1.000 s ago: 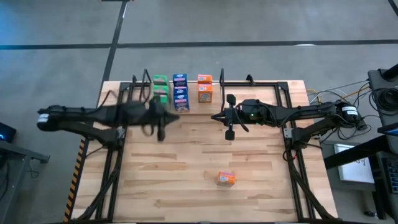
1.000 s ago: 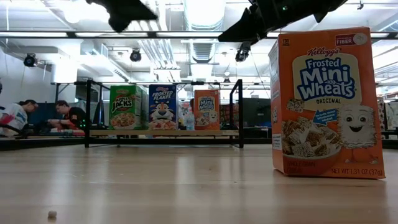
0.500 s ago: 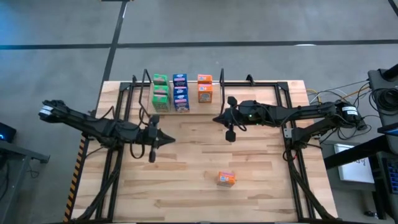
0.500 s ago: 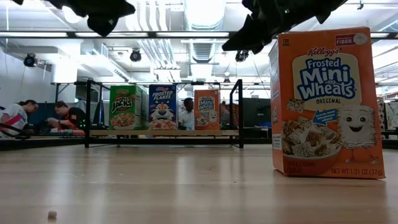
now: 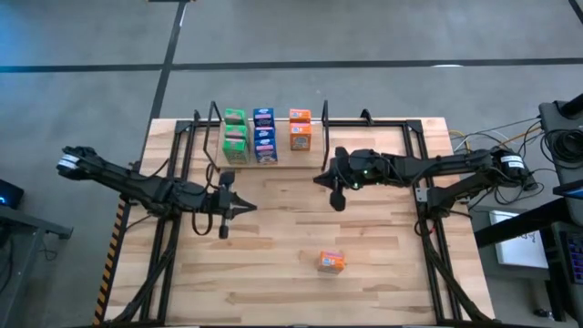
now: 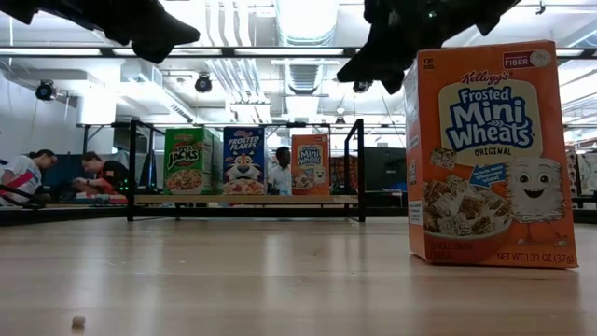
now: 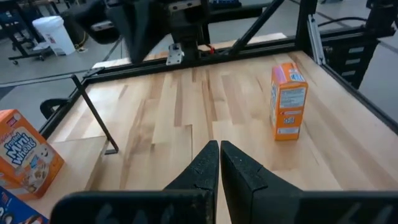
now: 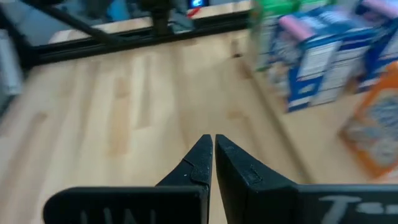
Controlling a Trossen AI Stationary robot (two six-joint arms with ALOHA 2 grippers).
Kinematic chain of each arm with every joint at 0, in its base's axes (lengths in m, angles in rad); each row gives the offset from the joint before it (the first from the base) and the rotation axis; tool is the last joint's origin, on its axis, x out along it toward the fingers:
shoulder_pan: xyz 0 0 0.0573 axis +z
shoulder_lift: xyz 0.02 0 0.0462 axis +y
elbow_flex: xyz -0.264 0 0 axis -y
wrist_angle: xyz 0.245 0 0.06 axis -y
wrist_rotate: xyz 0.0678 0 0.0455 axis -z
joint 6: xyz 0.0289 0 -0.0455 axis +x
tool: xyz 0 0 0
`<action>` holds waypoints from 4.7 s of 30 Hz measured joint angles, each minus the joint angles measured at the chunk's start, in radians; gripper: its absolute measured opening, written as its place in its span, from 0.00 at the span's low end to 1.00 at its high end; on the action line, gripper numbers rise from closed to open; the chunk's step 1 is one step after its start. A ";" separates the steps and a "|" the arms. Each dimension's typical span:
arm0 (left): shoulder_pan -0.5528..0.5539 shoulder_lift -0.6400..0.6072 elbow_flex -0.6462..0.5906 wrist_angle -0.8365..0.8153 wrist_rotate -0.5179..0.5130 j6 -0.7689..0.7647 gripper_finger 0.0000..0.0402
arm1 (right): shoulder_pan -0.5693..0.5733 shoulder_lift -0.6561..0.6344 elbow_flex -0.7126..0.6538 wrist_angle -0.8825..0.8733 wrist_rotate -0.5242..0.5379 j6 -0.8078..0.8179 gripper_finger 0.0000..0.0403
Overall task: Stack cereal on shelf
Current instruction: Put the orange cereal box on the shelf aligned with the other orange cereal box
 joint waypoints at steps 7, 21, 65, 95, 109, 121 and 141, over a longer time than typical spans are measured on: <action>0.000 0.002 0.004 0.054 0.000 0.008 0.00 | 0.094 0.000 0.000 0.009 -0.058 0.088 0.02; 0.000 0.002 0.004 0.085 0.000 0.169 0.00 | 0.276 0.001 0.000 -0.045 -0.055 0.422 0.02; 0.000 0.006 0.005 0.131 0.001 -0.006 0.00 | 0.571 0.425 0.747 -1.144 0.208 0.530 0.02; 0.000 0.006 0.005 0.141 0.003 0.020 0.00 | 0.632 0.578 0.771 -1.088 0.164 0.527 0.76; 0.000 0.006 0.005 0.140 0.003 -0.005 0.00 | 0.629 0.599 0.770 -1.088 0.161 0.518 0.55; 0.000 0.006 0.005 0.158 0.003 -0.008 0.00 | 0.625 0.599 0.770 -1.083 0.159 0.468 0.34; 0.000 -0.125 0.003 0.144 0.002 0.040 0.00 | 0.274 0.440 0.794 -1.092 0.154 0.050 0.31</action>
